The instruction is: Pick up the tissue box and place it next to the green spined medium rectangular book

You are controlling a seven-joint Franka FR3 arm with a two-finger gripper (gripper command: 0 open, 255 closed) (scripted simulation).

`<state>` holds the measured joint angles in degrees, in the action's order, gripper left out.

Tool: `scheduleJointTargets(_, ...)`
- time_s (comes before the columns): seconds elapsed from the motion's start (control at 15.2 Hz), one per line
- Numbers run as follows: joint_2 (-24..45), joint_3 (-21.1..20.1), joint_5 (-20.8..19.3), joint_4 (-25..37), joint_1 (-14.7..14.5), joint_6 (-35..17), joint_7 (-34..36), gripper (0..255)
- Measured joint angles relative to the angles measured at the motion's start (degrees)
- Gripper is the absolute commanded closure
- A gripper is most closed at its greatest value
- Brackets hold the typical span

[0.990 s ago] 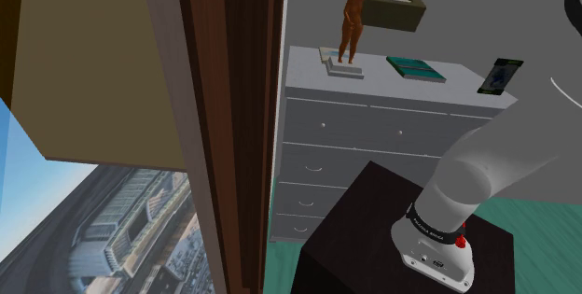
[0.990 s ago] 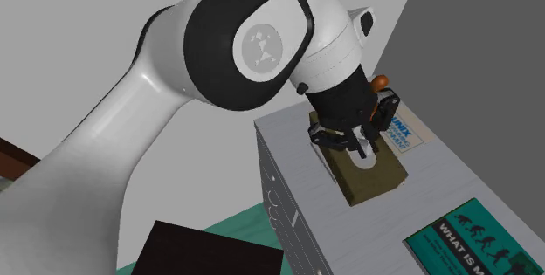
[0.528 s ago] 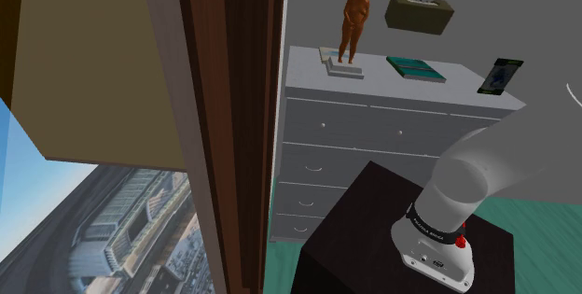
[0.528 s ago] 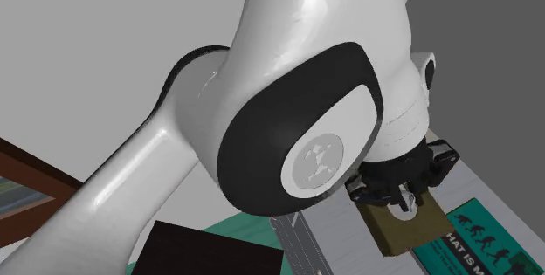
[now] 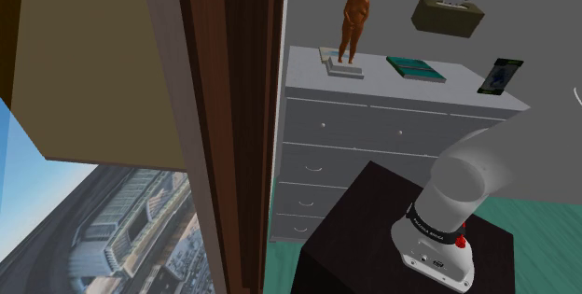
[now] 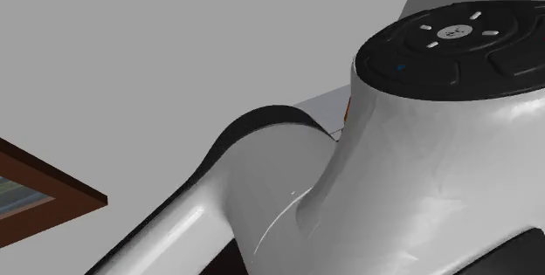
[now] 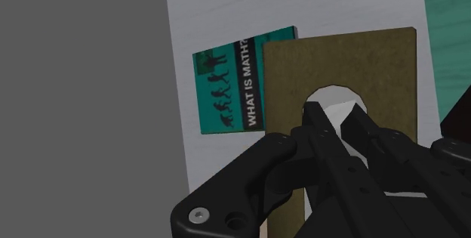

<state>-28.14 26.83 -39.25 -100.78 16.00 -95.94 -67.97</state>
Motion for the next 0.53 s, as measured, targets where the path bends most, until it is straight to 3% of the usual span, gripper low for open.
scheduleJointTargets(0.53,0.57,10.69,0.35,3.1,0.76,-4.99,-10.65,255)
